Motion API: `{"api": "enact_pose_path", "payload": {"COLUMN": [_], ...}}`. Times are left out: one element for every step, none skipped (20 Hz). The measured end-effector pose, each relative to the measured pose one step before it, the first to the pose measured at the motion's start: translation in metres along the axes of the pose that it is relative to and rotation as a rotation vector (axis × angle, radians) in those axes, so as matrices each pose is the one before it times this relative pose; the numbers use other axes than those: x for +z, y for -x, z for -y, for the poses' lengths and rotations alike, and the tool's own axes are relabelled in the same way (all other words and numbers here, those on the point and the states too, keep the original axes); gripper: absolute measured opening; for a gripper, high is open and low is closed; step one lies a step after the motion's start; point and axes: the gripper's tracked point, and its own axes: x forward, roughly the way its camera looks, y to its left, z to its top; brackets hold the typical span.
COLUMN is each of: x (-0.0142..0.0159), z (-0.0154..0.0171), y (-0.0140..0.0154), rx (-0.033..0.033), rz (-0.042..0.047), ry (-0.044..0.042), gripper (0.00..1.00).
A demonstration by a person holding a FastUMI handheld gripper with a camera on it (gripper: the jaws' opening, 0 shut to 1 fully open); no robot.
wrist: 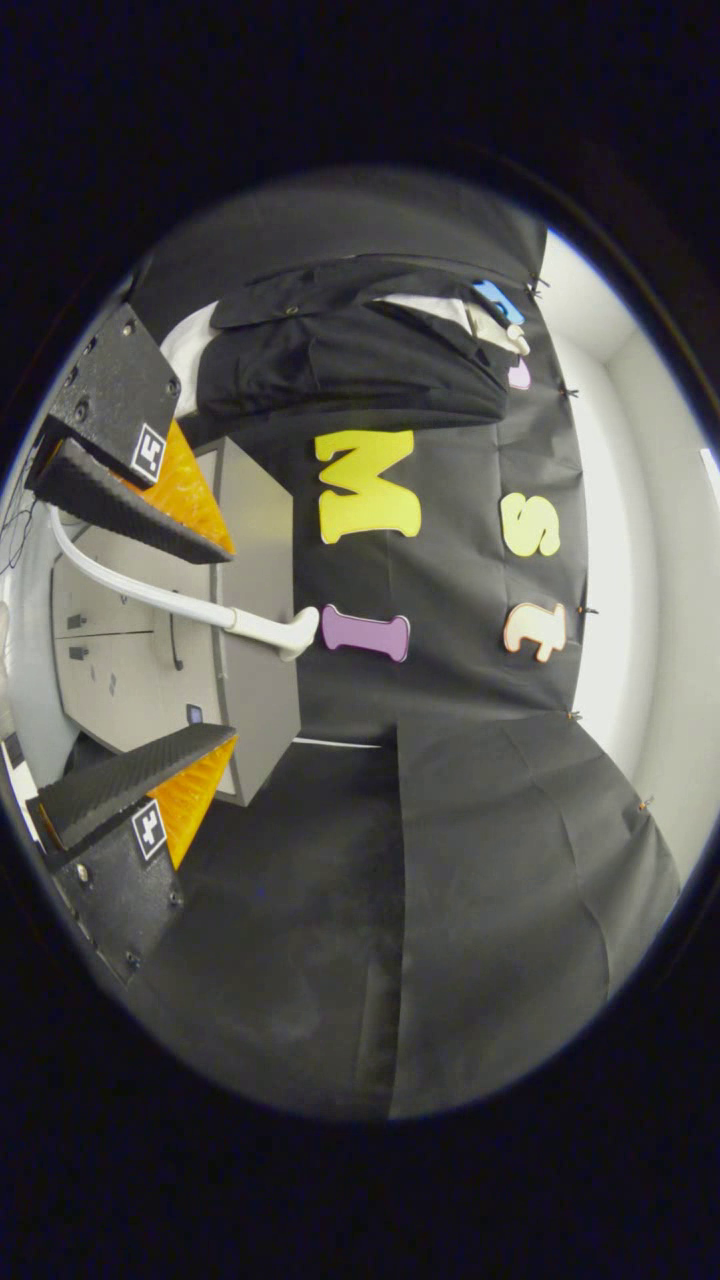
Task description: Iron the clothes twice with a garment steamer, once on the left side and once on the right side.
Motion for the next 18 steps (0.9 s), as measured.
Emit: {"api": "enact_pose_path", "payload": {"x": [0.00732,0.00339,0.00465,0.00217,0.00250,-0.00058,-0.00077,-0.00052,-0.00066,-0.00210,-0.00325,-0.00476,-0.00281,-0.00569,-0.00443,-0.00484,-0.00382,-0.00457], "z": [0.00334,0.00170,0.00073,-0.00003,0.00025,0.00318,0.00144,-0.00179,-0.00172,-0.00174,-0.00033,-0.00002,0.00077,0.00048,-0.00030,0.00050,0.00242,0.00133], "y": [-0.01458,-0.01694,-0.01628,-0.01796,-0.01883,-0.01933,-0.02082,-0.01781,-0.01878,-0.01854,-0.01606,-0.01812,-0.01621,-0.01707,-0.01617,-0.01515,-0.01252,-0.01277], "rx": [0.00079,0.00640,0.00819,0.01193,0.00860,-0.00016,0.00624,0.01566,0.02089,0.02089,0.01664,0.01911,0.01206,0.01058,0.01840,0.01261,0.00537,0.00946], "rz": [0.00293,-0.00222,-0.00742,-0.01004,-0.01710,-0.01657,-0.01982,-0.02051,-0.02200,-0.02600,-0.02887,-0.02664,-0.02840,-0.03190,-0.02672,-0.02791,-0.02483,-0.02282], "ry": [0.01266,0.00985,0.00369,-0.00027,0.00013,0.00669,0.01076,0.00702,0.00121,0.00031,-0.00034,-0.00088,-0.00088,0.00093,0.00115,-0.00070,-0.00344,-0.00741], "gripper": [1.00,1.00,1.00,1.00,1.00,1.00,1.00,1.00,1.00,1.00,1.00,1.00,1.00,0.99,1.00,0.99,0.99,0.99]}}
